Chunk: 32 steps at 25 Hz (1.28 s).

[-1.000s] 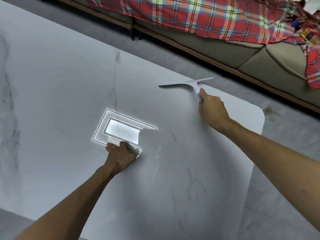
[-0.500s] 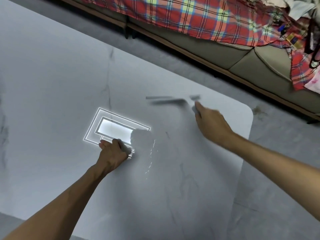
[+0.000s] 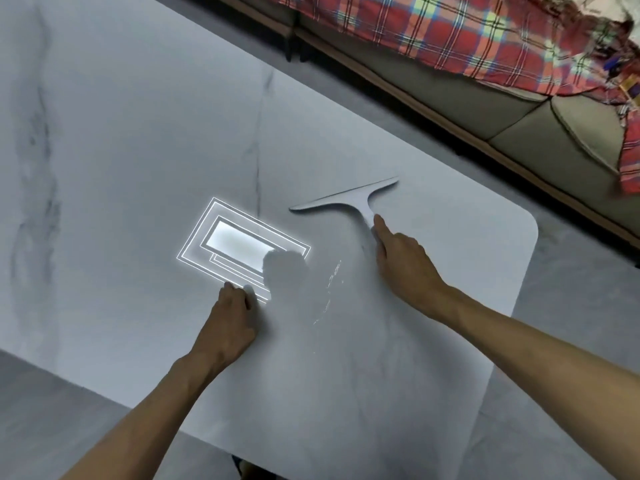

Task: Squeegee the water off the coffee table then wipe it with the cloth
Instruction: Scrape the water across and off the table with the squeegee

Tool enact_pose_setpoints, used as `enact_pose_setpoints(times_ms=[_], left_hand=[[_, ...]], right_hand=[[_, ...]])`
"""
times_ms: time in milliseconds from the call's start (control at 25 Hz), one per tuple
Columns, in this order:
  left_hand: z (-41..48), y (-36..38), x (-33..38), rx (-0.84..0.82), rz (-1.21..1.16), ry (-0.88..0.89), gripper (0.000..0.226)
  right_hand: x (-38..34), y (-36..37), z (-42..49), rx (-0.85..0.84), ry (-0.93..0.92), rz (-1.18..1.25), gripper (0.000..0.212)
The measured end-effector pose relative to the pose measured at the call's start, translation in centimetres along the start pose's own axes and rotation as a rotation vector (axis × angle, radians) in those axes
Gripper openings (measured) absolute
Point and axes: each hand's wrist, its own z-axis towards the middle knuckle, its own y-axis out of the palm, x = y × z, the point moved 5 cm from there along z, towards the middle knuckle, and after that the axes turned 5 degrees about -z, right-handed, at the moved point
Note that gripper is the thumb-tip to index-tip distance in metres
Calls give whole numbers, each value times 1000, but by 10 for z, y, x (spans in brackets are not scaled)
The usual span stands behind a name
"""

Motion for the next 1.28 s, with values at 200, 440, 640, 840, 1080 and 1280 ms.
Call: enact_pose_setpoints(times_ms=[200, 440, 640, 840, 1080, 1280], left_hand=[[-12, 25, -11, -65, 44, 8, 29], [-46, 42, -25, -155, 47, 11, 26], [-78, 52, -37, -197, 2, 12, 25], [-90, 37, -34, -48, -96, -4, 23], [-104, 21, -56, 189, -214, -72, 14], [-127, 8, -101, 346, -188, -184, 8]], right_hand=[[21, 34, -81, -103, -87, -60, 61], [47, 62, -159, -139, -58, -188, 60], [60, 64, -200, -90, 13, -221, 57], [55, 58, -225, -15, -47, -165, 50], [10, 71, -242, -40, -275, -278, 50], [-97, 140, -239, -195, -701, -304, 45]])
